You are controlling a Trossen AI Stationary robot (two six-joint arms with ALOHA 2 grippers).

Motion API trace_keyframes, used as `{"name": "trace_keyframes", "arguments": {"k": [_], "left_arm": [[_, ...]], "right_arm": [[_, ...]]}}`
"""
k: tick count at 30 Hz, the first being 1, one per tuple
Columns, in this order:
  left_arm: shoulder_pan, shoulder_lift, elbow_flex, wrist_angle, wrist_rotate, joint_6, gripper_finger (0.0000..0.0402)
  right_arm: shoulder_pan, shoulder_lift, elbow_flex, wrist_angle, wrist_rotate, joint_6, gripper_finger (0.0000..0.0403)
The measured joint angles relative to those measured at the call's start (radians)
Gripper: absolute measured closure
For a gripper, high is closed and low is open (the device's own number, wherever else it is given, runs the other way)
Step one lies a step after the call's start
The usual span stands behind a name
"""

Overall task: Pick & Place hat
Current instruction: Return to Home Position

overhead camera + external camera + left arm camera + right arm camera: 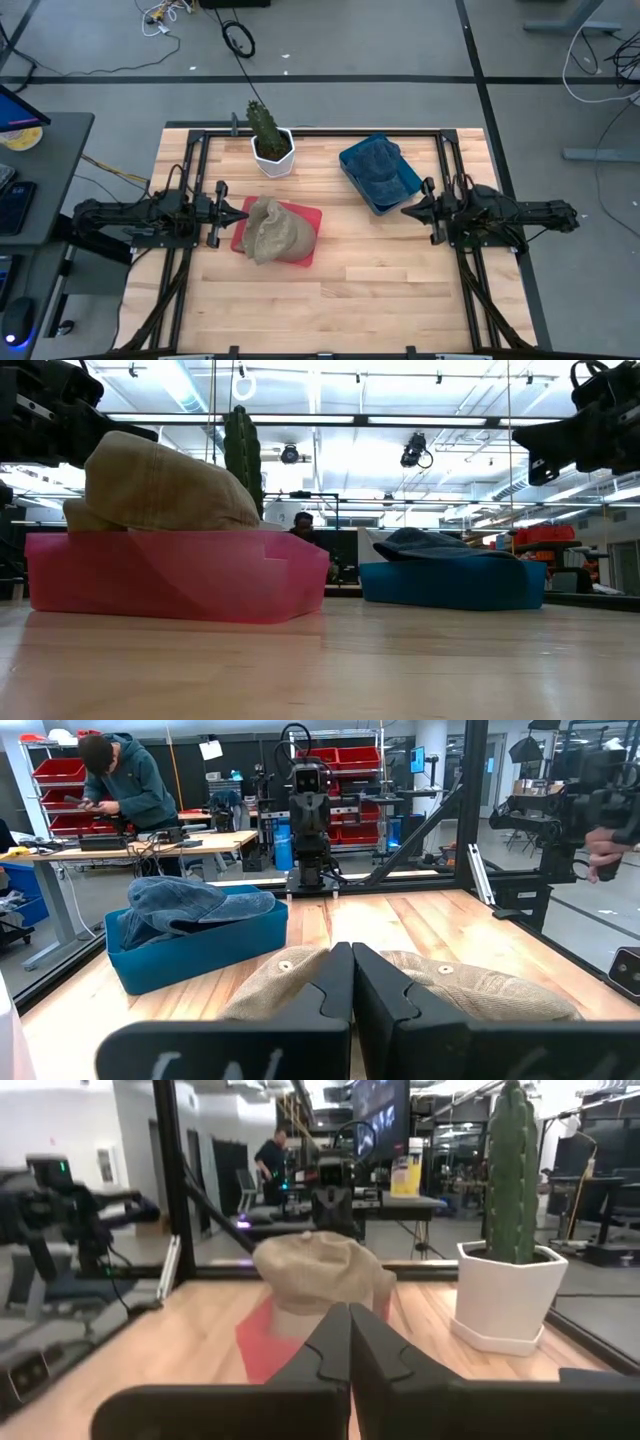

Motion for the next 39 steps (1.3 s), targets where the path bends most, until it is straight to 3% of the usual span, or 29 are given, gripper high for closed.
{"name": "trace_keyframes", "arguments": {"k": [24,39], "left_arm": [[0.000,0.000,0.000,0.000,0.000,0.000,0.0399],[0.000,0.000,0.000,0.000,0.000,0.000,0.0399]], "right_arm": [[0.000,0.000,0.000,-0.063,0.061,-0.178,0.0403],[0.000,0.000,0.000,-0.063,0.061,-0.034,0.0371]]}}
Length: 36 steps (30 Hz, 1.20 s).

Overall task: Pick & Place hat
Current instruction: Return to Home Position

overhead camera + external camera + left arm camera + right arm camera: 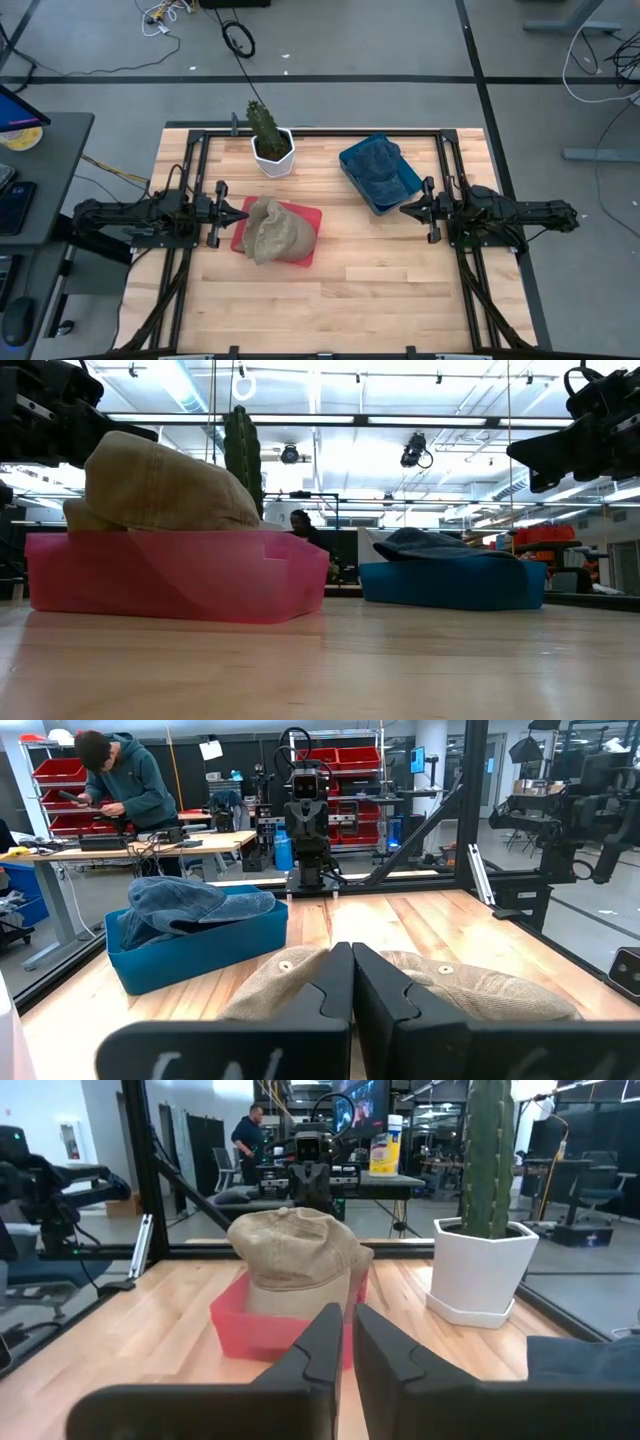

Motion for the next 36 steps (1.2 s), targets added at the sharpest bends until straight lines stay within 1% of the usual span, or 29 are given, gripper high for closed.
{"name": "trace_keyframes", "arguments": {"k": [36], "left_arm": [[0.000,0.000,0.000,0.000,0.000,0.000,0.0399]], "right_arm": [[0.000,0.000,0.000,0.000,0.000,0.009,0.0369]]}}
